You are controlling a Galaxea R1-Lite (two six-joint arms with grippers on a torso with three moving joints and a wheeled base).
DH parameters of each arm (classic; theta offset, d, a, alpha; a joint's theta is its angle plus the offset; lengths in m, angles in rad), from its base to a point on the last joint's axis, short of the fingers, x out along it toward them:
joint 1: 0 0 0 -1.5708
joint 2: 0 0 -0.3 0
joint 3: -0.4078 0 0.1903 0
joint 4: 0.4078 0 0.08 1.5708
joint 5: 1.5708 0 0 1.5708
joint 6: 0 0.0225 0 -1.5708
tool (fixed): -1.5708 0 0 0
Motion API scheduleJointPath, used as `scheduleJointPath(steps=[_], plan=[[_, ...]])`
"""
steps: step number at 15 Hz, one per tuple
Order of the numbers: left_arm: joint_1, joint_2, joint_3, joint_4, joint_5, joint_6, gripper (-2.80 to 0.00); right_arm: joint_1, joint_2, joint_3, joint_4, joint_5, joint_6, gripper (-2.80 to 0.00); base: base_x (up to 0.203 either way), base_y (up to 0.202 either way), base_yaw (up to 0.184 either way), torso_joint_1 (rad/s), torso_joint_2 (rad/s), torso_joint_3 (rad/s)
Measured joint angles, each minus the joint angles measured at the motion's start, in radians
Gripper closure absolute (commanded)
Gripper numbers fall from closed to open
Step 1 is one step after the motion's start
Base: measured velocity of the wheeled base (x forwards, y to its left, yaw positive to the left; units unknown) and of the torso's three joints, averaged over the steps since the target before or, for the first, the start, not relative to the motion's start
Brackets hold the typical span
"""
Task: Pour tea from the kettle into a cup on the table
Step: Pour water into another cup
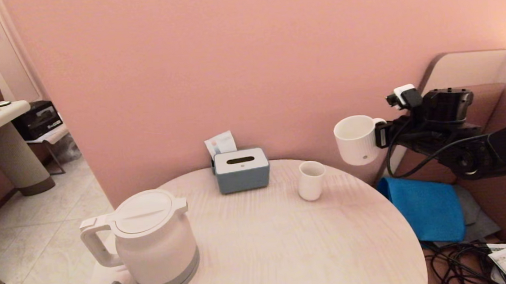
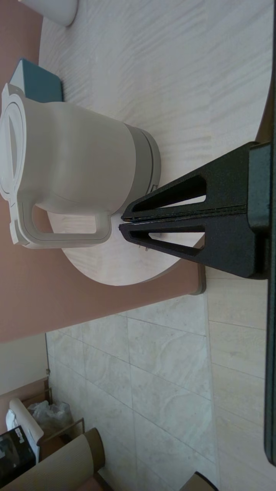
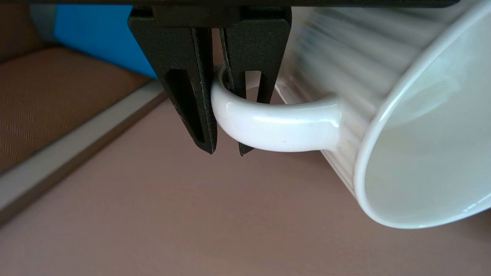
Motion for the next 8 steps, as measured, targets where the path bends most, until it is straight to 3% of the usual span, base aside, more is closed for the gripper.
scheduleJointPath(steps=[8], plan=[[0.000,0.000,0.000,0.000,0.000,0.000,0.00,0.024,0.085,-0.021,-0.022,-0.028,-0.036,0.00,0.000,0.000,0.000,0.000,0.00,0.000]])
